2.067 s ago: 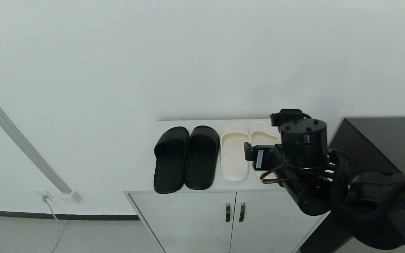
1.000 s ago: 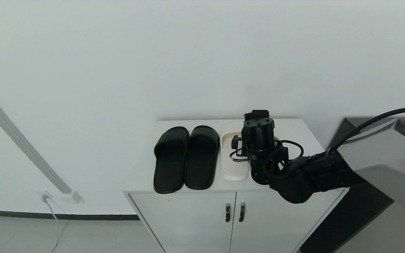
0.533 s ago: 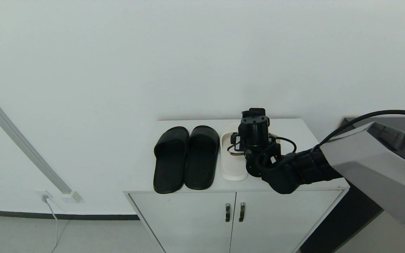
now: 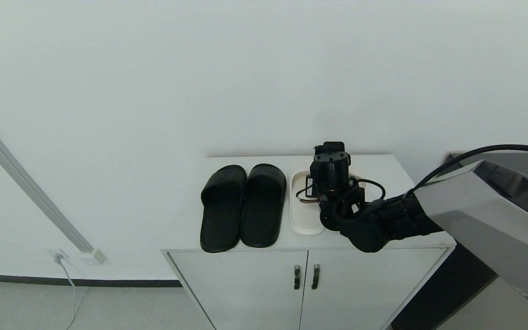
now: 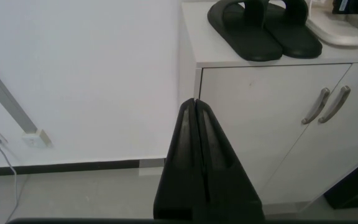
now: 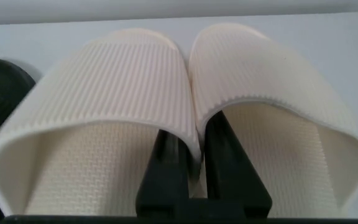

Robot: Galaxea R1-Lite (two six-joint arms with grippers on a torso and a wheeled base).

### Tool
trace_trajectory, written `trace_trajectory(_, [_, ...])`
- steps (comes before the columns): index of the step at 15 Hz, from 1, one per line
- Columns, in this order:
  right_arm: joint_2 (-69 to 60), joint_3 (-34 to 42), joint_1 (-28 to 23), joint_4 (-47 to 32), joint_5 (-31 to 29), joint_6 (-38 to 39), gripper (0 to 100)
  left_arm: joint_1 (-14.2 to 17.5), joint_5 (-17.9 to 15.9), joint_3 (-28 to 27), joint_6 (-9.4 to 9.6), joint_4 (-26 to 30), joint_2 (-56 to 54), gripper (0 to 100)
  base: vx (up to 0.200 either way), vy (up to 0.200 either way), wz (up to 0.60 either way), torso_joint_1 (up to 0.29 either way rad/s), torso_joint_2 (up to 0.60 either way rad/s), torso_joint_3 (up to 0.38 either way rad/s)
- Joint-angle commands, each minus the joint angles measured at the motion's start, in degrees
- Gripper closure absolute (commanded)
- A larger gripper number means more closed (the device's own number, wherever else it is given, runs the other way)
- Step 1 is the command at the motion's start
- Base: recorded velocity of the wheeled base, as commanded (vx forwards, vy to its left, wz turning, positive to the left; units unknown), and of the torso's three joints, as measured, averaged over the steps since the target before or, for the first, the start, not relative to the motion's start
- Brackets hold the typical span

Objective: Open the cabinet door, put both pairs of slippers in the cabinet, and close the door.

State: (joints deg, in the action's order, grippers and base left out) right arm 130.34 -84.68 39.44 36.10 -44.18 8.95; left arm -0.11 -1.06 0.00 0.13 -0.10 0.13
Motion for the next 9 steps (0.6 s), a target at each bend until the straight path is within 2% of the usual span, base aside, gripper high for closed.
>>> trace_trajectory(1, [-2.72, 1.36, 0.11, 0.11, -0.03, -0.25, 100, -0.07, 0.01, 0.00, -0.05, 0.01, 0.04, 100, 0.000, 0.000, 0.00, 0.000, 0.00, 0.000])
trace_trajectory(6, [-13.89, 11.64, 2.31, 0.20, 1.64, -1.57, 100, 0.02, 0.01, 0.00, 0.22, 0.01, 0.04, 100, 0.000, 0.000, 0.00, 0.000, 0.00, 0.000])
trace_trajectory(8, [-18.54, 16.56, 3.81, 0.20, 5.59, -1.65, 100, 0.02, -0.08, 0.00, 0.22, 0.01, 0.04, 100, 0.000, 0.000, 0.00, 0.000, 0.00, 0.000])
trace_trajectory(9, [-22.41, 20.87, 4.95, 0.20, 9.90, -1.74, 100, -0.07, 0.01, 0.00, 0.22, 0.01, 0.04, 100, 0.000, 0.000, 0.00, 0.000, 0.00, 0.000])
